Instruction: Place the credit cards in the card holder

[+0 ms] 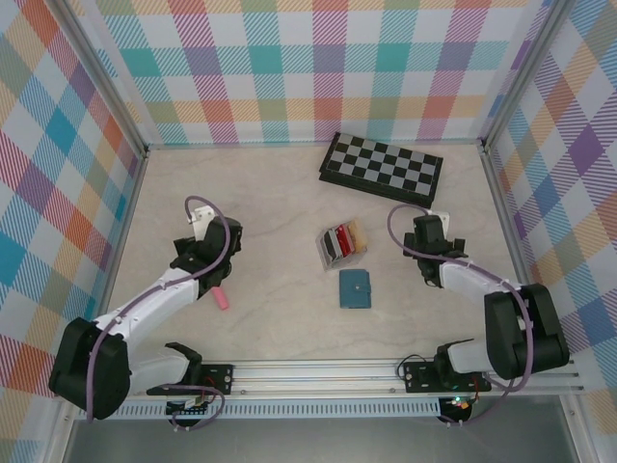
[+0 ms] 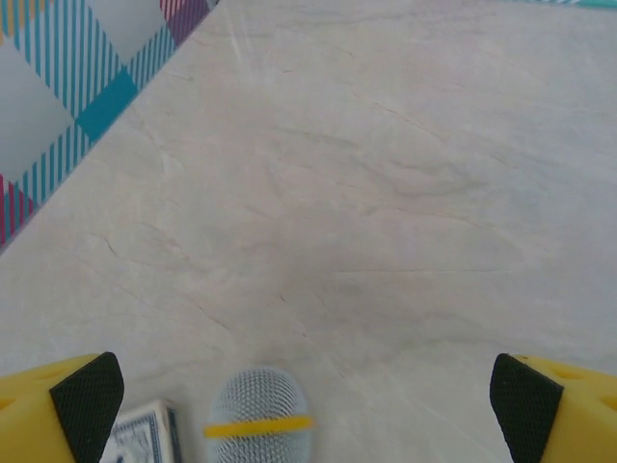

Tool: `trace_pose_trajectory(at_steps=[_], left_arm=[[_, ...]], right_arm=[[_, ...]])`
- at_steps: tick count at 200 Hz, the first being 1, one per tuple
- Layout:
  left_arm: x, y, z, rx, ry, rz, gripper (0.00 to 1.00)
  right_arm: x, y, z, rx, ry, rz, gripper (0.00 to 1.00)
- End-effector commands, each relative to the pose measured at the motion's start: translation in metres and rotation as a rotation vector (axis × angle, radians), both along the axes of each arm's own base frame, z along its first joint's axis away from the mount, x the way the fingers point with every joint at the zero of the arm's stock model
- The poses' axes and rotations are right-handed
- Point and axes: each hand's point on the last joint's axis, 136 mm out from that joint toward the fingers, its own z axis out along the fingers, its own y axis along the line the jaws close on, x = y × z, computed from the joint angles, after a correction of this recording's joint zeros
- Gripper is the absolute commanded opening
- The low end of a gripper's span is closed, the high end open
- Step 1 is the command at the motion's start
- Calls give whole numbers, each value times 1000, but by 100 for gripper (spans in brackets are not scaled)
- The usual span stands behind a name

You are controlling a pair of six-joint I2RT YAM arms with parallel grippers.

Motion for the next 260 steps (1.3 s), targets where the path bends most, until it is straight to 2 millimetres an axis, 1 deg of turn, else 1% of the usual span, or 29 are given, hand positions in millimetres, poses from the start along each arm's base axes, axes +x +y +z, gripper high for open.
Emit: trace_pose_trajectory(at_steps=[1,21,25,28,33,57,63,71,80,89,101,109,115,121,128,136,144,158,174,182,189,202,211,229,260], left_arm=[[18,16,5,61,-112,-40,100],[26,21,-20,87,-95,-65,100],[28,21,-23,98,-96,-72,100],[29,21,-23,104,-103,-77,100],[31,19,-27,108,-115,-92,100],[44,22,-21,57,-233,-114,100],[48,25,-20,41,-257,-115,100],[53,27,-24,20,-250,-125,100],[57,24,-32,-7,-231,-156,100],[57,20,-41,-13,-235,-184,100],[58,12,-47,-19,-247,-236,100],[59,8,-53,-19,-237,-261,100],[62,7,-52,-16,-246,-266,100],[64,6,-54,-26,-218,-281,100],[67,5,-58,-46,-200,-295,100],[69,13,-59,-59,-189,-254,100],[70,21,-61,-99,-187,-237,100],[70,22,-60,-102,-188,-238,100],[70,21,-60,-100,-188,-240,100],[71,13,-61,-99,-181,-285,100],[74,-5,-62,-113,-158,-399,100],[72,-8,-62,-118,-167,-414,100],[74,-4,-62,-118,-162,-391,100],[71,16,-61,-105,-181,-273,100],[71,17,-61,-103,-183,-263,100]], right_arm=[[41,19,35,23,-238,140,100],[50,23,44,34,-320,211,100],[50,23,43,44,-330,224,100],[53,25,47,57,-358,236,100],[54,23,46,76,-364,240,100],[53,26,37,139,-388,293,100],[51,28,38,150,-395,315,100],[49,32,38,155,-407,339,100],[49,33,38,162,-407,348,100],[50,33,36,168,-400,355,100],[51,31,34,179,-397,348,100],[52,28,28,190,-392,337,100],[55,28,28,181,-417,341,100],[52,29,23,191,-379,338,100],[54,27,26,194,-388,334,100],[54,24,23,196,-372,313,100],[56,21,25,201,-382,301,100],[57,16,25,206,-384,278,100],[56,15,24,204,-379,269,100],[56,15,25,204,-383,271,100],[56,15,25,206,-378,270,100],[56,15,25,206,-380,271,100],[56,15,24,206,-378,271,100],[56,16,25,205,-380,272,100],[56,16,24,209,-376,271,100]])
